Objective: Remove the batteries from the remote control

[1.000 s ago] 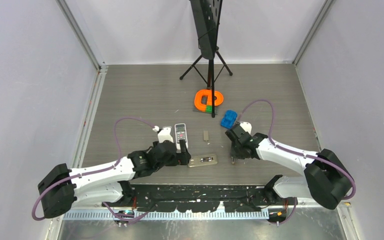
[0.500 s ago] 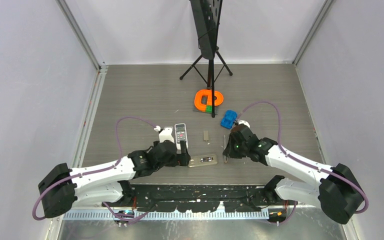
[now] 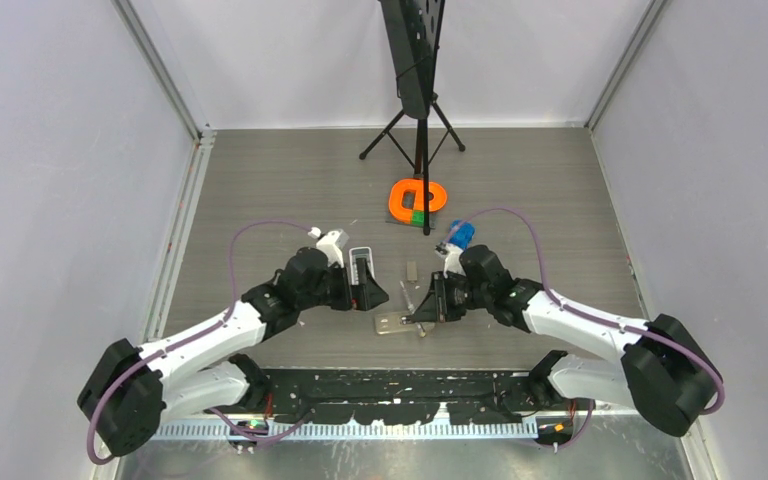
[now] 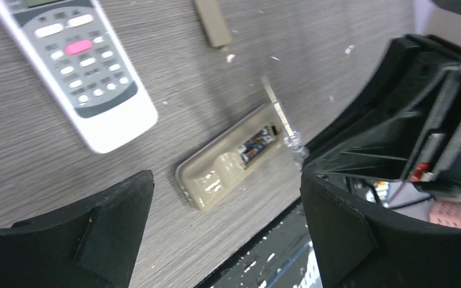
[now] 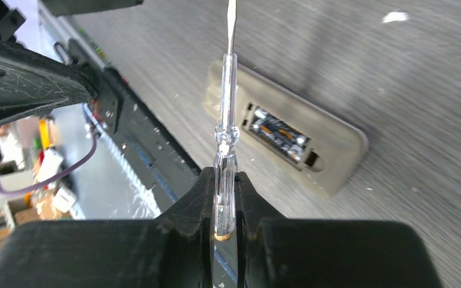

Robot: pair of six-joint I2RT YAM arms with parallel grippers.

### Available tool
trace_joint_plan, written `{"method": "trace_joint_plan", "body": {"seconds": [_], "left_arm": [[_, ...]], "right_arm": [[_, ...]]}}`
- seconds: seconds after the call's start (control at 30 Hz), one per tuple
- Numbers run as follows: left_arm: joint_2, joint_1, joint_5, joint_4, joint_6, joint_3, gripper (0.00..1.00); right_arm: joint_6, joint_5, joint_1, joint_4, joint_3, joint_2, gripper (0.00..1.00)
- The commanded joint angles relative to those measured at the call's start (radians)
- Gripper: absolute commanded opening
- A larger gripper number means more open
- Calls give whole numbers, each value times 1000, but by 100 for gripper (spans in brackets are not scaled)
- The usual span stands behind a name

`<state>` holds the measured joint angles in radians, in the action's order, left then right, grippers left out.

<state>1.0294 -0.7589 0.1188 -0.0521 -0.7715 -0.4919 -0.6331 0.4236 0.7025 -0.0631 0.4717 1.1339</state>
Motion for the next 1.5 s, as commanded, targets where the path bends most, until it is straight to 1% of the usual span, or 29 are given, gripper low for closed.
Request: {"method": "trace_joint_plan", "body": {"seconds": [0.0,0.17,0.3,0.4,0.6,0.77,0.9,1.07,1.2,1.23,1.37,1.43,1.47], "left_arm": [[17,45,257,149,53,-1,93],[65,68,382,213,38,-3,81],[107,74,426,245,19,-5,66],[132,73,442,277,-7,-4,60],[161,73,409,360,-57,4,52],[176,74,385,365,-61,-2,44],[174,75,403,356,-53,-1,30],[166,75,416,351,-49,10,19],[175,75,426,360,-46,11,2],[181,75,427,360,-46,9,0],[197,75,433,365,-43,5,0],[200,73,431,375,-51,10,0],[199,75,426,387,-56,15,0]], "right_arm": [[36,215,-2,137,26,32,2],[65,295,-1,162,32,41,2],[59,328,-1,177,34,34,2],[54,334,-1,183,33,30,2],[33,347,0,209,22,40,1],[28,350,0,222,15,27,1],[24,346,0,238,9,26,1],[20,348,0,249,8,31,0],[22,345,-1,252,7,32,0],[22,343,0,253,7,33,1],[10,312,0,253,8,29,3],[3,291,0,253,9,23,7],[-1,281,0,253,10,17,13]]}}
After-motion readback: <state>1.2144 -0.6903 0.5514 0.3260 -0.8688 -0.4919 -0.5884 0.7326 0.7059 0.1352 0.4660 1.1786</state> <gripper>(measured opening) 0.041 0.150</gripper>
